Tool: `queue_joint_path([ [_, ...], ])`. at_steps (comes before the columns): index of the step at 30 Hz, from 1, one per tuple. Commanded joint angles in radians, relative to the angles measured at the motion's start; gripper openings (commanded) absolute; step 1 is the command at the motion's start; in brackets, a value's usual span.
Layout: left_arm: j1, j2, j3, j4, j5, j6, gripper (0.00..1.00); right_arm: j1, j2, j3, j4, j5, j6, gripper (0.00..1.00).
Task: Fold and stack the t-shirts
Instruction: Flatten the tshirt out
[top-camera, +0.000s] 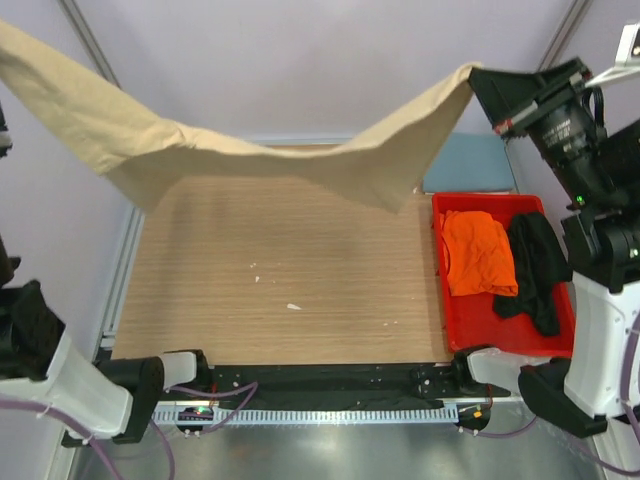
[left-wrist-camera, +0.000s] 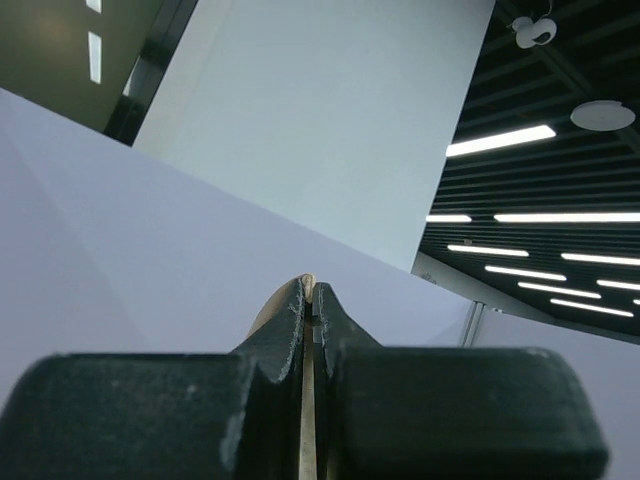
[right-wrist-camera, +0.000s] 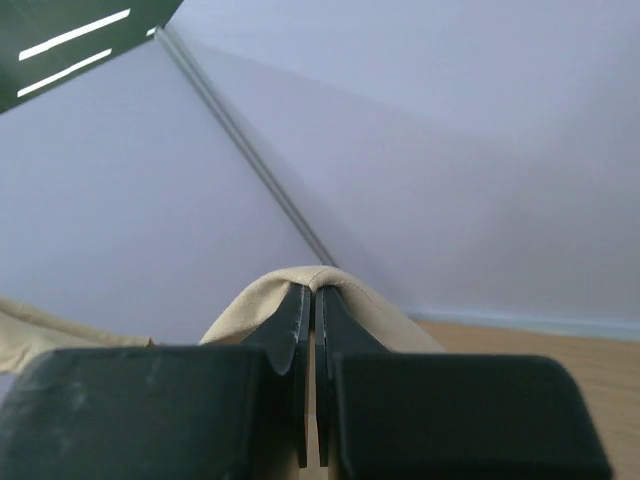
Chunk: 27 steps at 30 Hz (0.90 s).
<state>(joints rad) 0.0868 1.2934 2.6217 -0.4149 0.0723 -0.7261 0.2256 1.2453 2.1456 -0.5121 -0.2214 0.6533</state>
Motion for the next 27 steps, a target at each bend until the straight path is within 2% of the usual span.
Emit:
queue_joint_path([
  [1,-0.076,-0.058,0.041,-0.002,-0.120,0.112,0.00,0.008,-0.128,-0.081,-0.086,-0.146,0.025,0.01],
  [4,-0.149,-0.086,0.034,-0.021,-0.161,0.178,0.00,0.008,-0.190,-0.096,-0.176,-0.168,0.072,0.01],
  [6,-0.160,-0.097,-0.030,-0.028,-0.164,0.203,0.00,0.009,-0.217,-0.154,-0.193,-0.162,0.088,0.01],
  [8,-0.160,-0.089,-0.100,-0.044,-0.151,0.205,0.00,0.009,-0.230,-0.284,-0.166,-0.106,0.109,0.01],
  [10,-0.160,-0.078,-0.292,0.022,-0.106,0.223,0.00,0.009,-0.221,-0.390,-0.068,-0.078,0.123,0.01],
  [11,-0.160,-0.074,-0.368,0.051,-0.106,0.226,0.00,0.008,-0.215,-0.514,-0.013,-0.056,0.140,0.01],
  [14,-0.159,0.024,-0.569,0.077,-0.108,0.270,0.00,0.009,-0.146,-0.718,0.191,0.023,0.149,0.01],
  [16,-0.142,0.148,-0.638,0.103,-0.085,0.281,0.00,0.008,-0.027,-0.779,0.309,0.066,0.094,0.01],
  [18,-0.116,0.243,-0.742,0.139,-0.031,0.269,0.00,0.001,0.084,-0.809,0.354,0.106,0.007,0.01],
  [19,-0.110,0.341,-0.770,0.177,-0.023,0.267,0.00,0.000,0.133,-0.810,0.401,0.111,-0.010,0.01],
  [20,-0.107,0.392,-0.801,0.192,-0.025,0.260,0.00,-0.017,0.251,-0.810,0.426,0.111,-0.026,0.01],
  [23,-0.059,0.613,-0.755,0.220,0.075,0.196,0.00,-0.055,0.473,-0.747,0.463,0.096,-0.053,0.01],
  [27,-0.052,0.866,-0.639,0.241,0.130,0.146,0.00,-0.095,0.690,-0.630,0.455,0.059,-0.060,0.01],
])
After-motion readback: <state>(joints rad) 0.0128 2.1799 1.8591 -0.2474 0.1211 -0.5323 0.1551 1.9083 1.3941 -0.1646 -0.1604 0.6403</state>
